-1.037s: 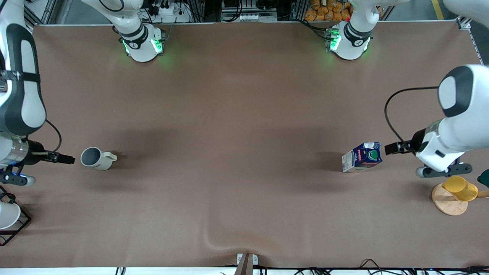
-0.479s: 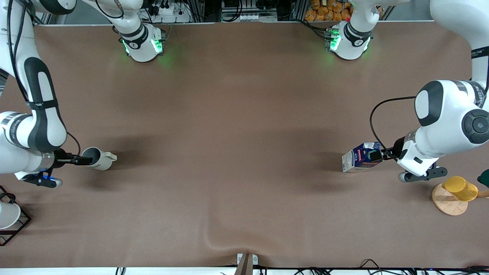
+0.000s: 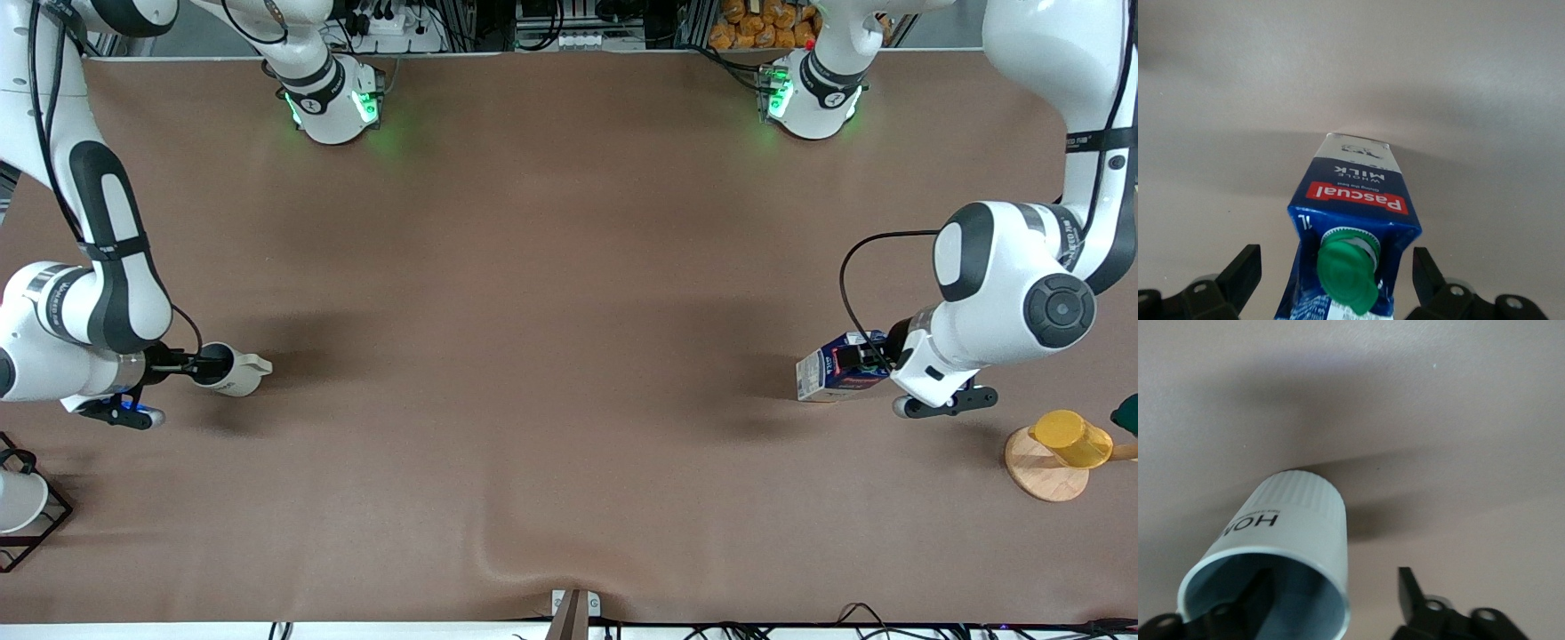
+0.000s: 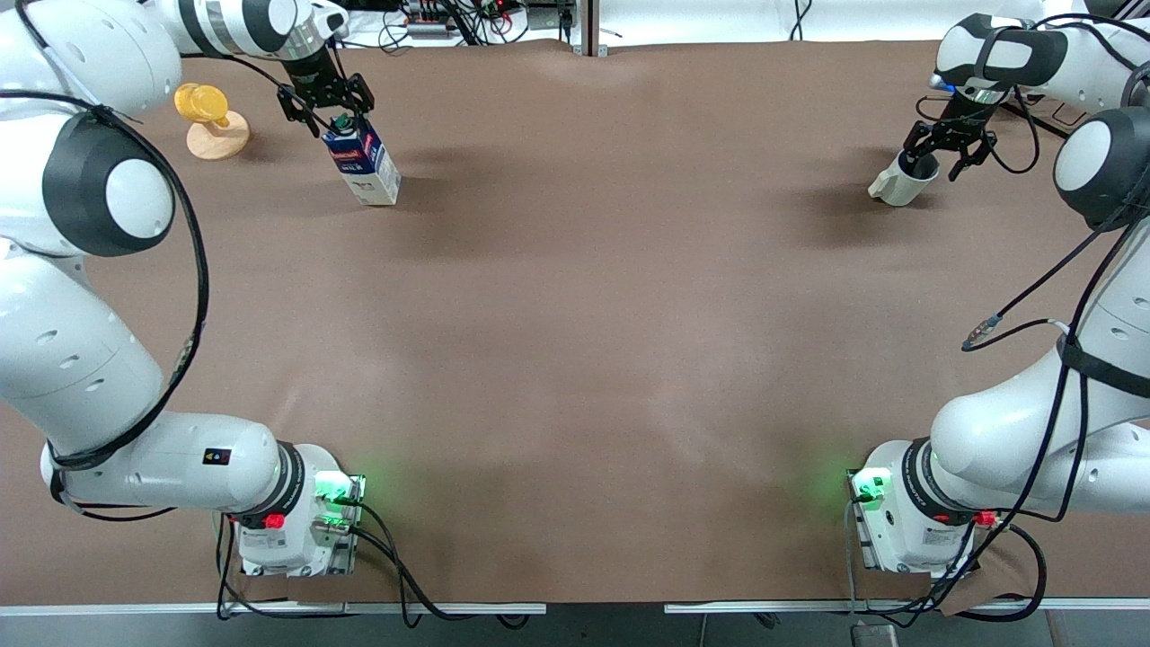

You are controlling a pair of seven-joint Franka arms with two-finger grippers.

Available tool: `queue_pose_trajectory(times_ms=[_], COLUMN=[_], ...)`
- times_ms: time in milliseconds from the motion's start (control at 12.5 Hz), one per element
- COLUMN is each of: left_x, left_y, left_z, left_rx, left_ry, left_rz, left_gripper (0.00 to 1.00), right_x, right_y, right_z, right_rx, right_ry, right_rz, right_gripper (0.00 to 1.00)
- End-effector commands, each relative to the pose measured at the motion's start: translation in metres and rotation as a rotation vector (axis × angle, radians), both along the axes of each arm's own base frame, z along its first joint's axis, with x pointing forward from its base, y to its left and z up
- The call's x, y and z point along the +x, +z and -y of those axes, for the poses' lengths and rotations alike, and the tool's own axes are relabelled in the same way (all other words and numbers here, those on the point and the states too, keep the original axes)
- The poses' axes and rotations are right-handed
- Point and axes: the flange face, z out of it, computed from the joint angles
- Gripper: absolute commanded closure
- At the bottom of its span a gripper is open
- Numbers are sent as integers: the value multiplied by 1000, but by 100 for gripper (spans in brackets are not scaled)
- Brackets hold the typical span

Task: Place milk next to cup
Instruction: 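Close the left gripper on the milk while the right gripper grips the mug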

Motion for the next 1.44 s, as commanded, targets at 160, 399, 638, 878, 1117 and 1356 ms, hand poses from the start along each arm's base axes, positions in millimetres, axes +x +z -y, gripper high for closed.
queue_pose_trajectory(times_ms=[160,399,638,878,1117,1356], left_x=[0,0,0,-1,-1,0], left_y=[-5,-2,0,-1,0,2], left_z=[8,6,4,5,7,10], left_rx=[-10,-8,-5,5,7,30], left_ry=[-4,6,11,-2,-7,-39], left_rz=[2,4,3,4,6,11], left_gripper=[17,33,37,37,47,49], right_x=[-2,2,9,30,49,62], right_y=[-3,4,24,59,78,88], right_z=[15,15,12,-21,-69,-132], right_rx=[0,-5,-10,6,86,109], right_ry=[-9,-8,3,44,-6,-102], right_rz=[15,33,65,133,186,194], right_gripper=[100,100,100,100,100,100])
